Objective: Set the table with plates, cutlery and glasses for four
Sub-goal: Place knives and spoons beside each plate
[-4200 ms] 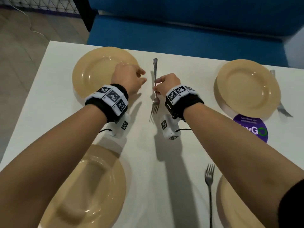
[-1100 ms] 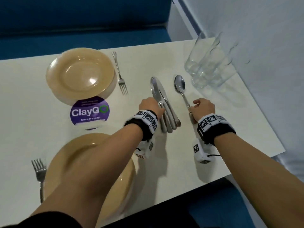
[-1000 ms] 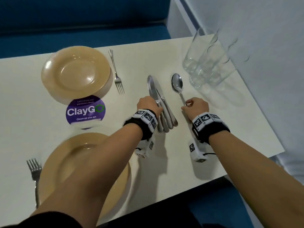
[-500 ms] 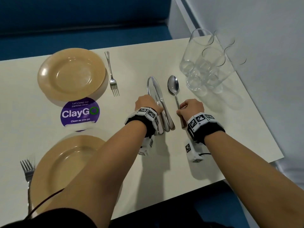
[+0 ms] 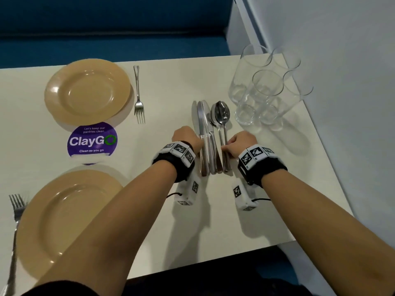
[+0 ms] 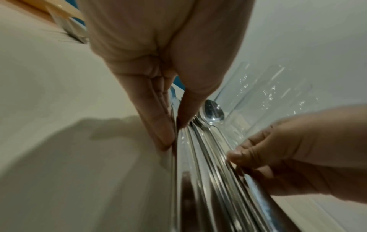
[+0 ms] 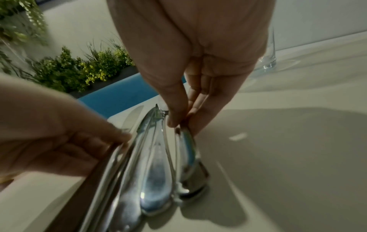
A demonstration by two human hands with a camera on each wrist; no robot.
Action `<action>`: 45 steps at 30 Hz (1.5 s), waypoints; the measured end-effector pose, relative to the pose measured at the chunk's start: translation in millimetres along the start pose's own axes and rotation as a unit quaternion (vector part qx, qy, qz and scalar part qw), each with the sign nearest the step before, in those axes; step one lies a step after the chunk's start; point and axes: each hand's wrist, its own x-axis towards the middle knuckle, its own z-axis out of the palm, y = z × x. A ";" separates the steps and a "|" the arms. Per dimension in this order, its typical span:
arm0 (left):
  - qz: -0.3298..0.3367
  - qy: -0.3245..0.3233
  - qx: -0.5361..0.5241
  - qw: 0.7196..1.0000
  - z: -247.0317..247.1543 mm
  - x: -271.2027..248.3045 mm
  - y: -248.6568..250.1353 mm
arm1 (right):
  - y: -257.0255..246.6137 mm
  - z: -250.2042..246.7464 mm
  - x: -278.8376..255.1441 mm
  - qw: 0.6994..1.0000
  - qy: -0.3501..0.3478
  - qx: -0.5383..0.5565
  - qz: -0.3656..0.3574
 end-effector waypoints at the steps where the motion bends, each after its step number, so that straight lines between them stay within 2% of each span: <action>1: 0.000 -0.004 -0.005 1.000 -2.7 -2.5 -5.5 | -0.1 -2.5 -1.2 1.000 0.000 0.002 -0.002; 4: -0.011 -0.008 -0.026 1.000 -10.8 -14.1 -29.7 | -6.0 -3.4 -9.7 0.999 -0.021 0.039 -0.012; 10: -0.026 -0.007 -0.052 0.998 -32.8 -57.3 -76.9 | -30.6 32.0 -54.0 0.981 -0.173 0.069 -0.052; 14: -0.028 -0.020 0.013 0.999 -30.8 -81.4 -96.1 | -32.0 70.0 -81.6 0.972 -0.226 0.038 -0.051; 19: -0.008 -0.027 0.126 0.992 -11.0 -103.5 -110.2 | -25.4 100.9 -103.1 0.975 -0.214 0.004 -0.059; 27: -0.011 -0.006 0.159 0.987 2.7 -114.3 -122.4 | -21.6 107.1 -132.8 0.972 -0.176 -0.113 -0.104; 32: -0.002 0.015 0.175 0.985 0.9 -119.6 -122.4 | -21.6 110.0 -133.4 0.979 -0.165 -0.065 -0.098; 37: 0.021 0.034 0.202 0.979 0.8 -128.3 -127.9 | -24.7 113.7 -132.5 0.982 -0.117 -0.066 -0.132; 45: 0.038 0.050 0.246 0.967 -5.8 -140.7 -139.9 | -33.7 130.6 -149.6 0.978 -0.125 -0.074 -0.147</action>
